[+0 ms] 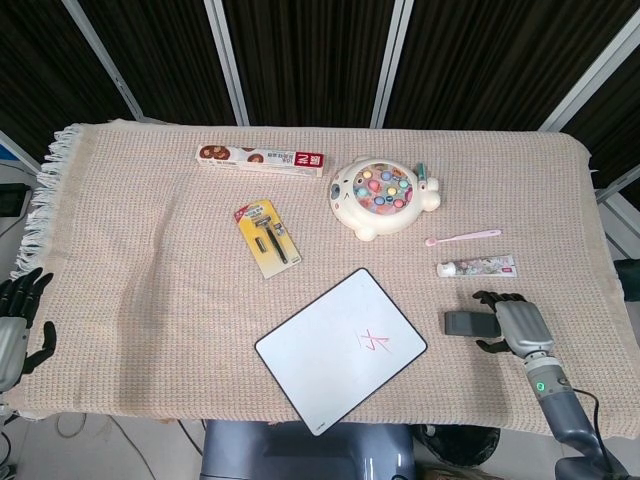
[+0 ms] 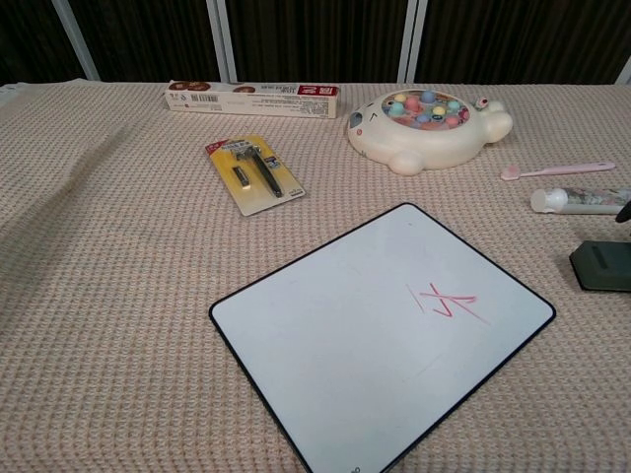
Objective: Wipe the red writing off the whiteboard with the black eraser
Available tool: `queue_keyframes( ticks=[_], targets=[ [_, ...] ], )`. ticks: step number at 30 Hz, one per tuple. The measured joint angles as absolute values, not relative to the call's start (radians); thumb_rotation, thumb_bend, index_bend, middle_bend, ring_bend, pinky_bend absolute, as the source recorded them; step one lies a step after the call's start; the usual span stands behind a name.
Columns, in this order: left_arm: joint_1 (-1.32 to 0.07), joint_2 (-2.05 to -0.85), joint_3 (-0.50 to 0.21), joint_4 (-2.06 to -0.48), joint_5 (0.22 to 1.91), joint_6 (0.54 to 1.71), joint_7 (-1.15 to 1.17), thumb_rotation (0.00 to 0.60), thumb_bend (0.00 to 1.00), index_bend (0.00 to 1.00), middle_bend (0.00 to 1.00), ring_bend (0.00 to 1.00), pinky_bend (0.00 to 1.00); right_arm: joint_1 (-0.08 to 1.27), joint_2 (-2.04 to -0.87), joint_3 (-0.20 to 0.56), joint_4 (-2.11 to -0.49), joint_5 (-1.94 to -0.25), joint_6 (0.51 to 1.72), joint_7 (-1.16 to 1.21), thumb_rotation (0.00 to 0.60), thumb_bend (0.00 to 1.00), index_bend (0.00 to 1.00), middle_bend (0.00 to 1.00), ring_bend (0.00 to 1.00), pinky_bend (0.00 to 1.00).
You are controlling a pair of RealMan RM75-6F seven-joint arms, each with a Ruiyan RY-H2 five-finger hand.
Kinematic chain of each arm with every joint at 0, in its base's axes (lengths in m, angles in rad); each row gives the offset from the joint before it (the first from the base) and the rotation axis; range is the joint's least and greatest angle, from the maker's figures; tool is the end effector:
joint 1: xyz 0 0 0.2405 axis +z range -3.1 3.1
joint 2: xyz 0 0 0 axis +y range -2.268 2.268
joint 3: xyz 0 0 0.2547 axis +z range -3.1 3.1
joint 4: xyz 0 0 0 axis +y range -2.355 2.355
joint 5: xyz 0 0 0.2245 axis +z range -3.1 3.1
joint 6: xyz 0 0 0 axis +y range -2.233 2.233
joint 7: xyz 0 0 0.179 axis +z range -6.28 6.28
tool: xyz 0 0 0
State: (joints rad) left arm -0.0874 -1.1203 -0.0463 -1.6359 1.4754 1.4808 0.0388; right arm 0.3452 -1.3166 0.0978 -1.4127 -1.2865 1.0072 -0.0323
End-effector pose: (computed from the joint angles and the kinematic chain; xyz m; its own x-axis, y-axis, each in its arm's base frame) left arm -0.3141 0.2167 0.1425 0.4059 0.0115 0.9138 0.9138 0.0107 -0.4061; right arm -0.3264 -0.3031 0.0434 0.3747 -0.3283 0.8670 -0.9220 -0.0340 0.3856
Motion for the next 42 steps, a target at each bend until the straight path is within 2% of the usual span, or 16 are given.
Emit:
queue_keyframes(
  ticks=[14,21,29,42],
  targets=[
    [-0.087,-1.119,-0.047,-1.637,1.471,1.479,0.039,0.600,0.60,0.05,0.00,0.03,0.05,0.367,-1.341,0.097,-1.395,-1.278,0.990,-0.046,0.600,0.34,0.36,0.38,0.35,0.26],
    [-0.087,-1.119,-0.048,-1.638,1.467,1.478,0.039,0.600,0.60,0.05,0.00,0.03,0.05,0.379,-1.346,0.095,-1.393,-1.269,0.976,-0.057,0.600,0.40,0.46,0.44,0.39,0.27],
    [-0.086,-1.119,-0.050,-1.641,1.463,1.479,0.039,0.600,0.60,0.05,0.00,0.03,0.05,0.390,-1.339,0.094,-1.412,-1.283,0.979,-0.067,0.600,0.41,0.54,0.50,0.44,0.32],
    [-0.084,-1.119,-0.050,-1.643,1.462,1.481,0.040,0.600,0.60,0.05,0.00,0.03,0.05,0.451,-1.311,0.114,-1.523,-1.340,0.976,-0.103,0.600,0.41,0.55,0.50,0.45,0.33]
  ],
)
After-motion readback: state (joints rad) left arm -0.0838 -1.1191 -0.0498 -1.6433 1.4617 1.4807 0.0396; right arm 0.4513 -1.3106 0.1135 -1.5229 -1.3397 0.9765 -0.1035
